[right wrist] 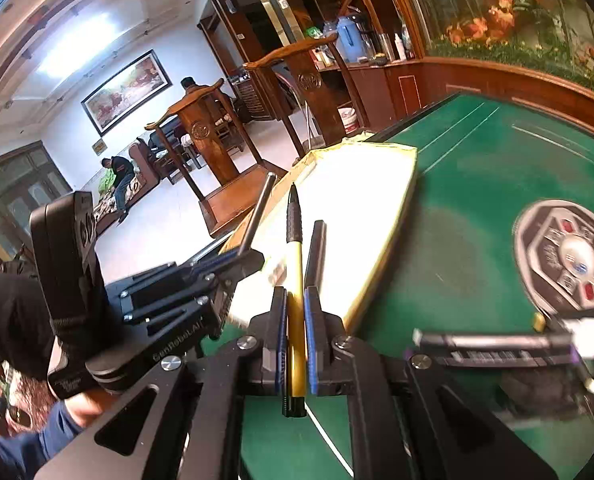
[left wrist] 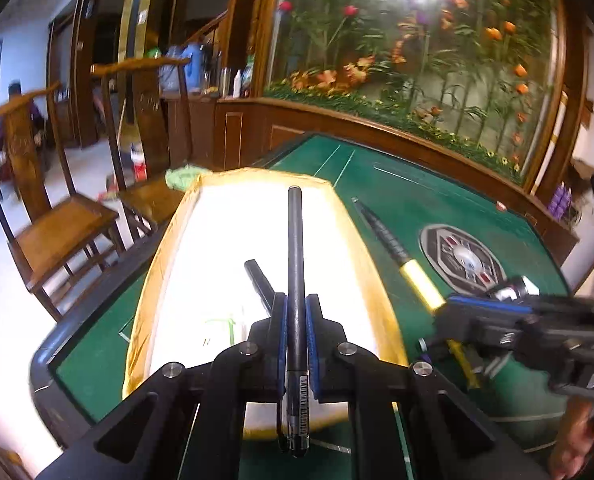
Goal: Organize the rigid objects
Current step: 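Carry both pens over the yellow-rimmed tray with both tools, then lower the black pen and open the left tool while the right tool releases its pen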
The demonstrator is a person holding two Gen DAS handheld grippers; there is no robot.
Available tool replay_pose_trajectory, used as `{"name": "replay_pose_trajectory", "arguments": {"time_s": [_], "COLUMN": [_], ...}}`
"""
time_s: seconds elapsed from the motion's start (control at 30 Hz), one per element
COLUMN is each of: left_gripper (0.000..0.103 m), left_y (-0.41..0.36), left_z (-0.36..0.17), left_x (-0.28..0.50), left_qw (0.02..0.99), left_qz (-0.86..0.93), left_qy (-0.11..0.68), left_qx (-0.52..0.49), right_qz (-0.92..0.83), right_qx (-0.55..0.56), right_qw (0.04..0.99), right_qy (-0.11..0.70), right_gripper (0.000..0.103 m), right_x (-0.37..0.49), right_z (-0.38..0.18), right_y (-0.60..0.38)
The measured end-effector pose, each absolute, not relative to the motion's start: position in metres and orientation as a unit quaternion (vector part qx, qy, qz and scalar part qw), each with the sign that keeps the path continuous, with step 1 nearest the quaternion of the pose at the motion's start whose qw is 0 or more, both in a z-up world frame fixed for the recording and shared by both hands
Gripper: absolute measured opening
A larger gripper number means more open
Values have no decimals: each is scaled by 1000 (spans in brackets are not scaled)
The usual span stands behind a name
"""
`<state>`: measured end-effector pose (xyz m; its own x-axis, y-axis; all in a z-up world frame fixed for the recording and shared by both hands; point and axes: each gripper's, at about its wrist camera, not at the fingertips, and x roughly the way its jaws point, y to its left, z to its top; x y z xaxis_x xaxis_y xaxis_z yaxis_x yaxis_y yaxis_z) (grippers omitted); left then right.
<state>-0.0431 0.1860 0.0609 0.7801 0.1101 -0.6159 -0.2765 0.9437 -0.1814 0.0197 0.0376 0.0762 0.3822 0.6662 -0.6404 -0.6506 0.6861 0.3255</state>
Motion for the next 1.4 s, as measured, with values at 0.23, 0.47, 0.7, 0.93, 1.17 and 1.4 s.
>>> {"name": "replay_pose_trajectory", "arguments": {"time_s": [0.23, 0.47, 0.7, 0.93, 1.17, 1.4], "left_gripper": [8, 8, 8, 8, 9, 29], "left_y": [214, 221, 227, 227, 227, 227], "left_z": [42, 32, 26, 18, 18, 20], "left_x": [-8, -2, -6, -7, -11, -21], "left_qw": [915, 907, 904, 904, 909, 910], "left_qz": [103, 124, 136, 137, 129, 139], "left_qy": [341, 355, 360, 362, 352, 342], "left_qx": [-189, -189, -188, -181, -184, -188], "right_qz": [359, 345, 346, 340, 333, 328], "right_qx": [19, 8, -18, -35, -54, -56], "right_qw": [829, 825, 822, 823, 829, 833], "right_qy": [428, 447, 452, 453, 446, 442], "right_gripper": [8, 8, 8, 8, 8, 9], "right_x": [65, 84, 82, 83, 80, 75], "right_z": [47, 35, 25, 18, 15, 16], "right_y": [76, 92, 105, 110, 116, 113]}}
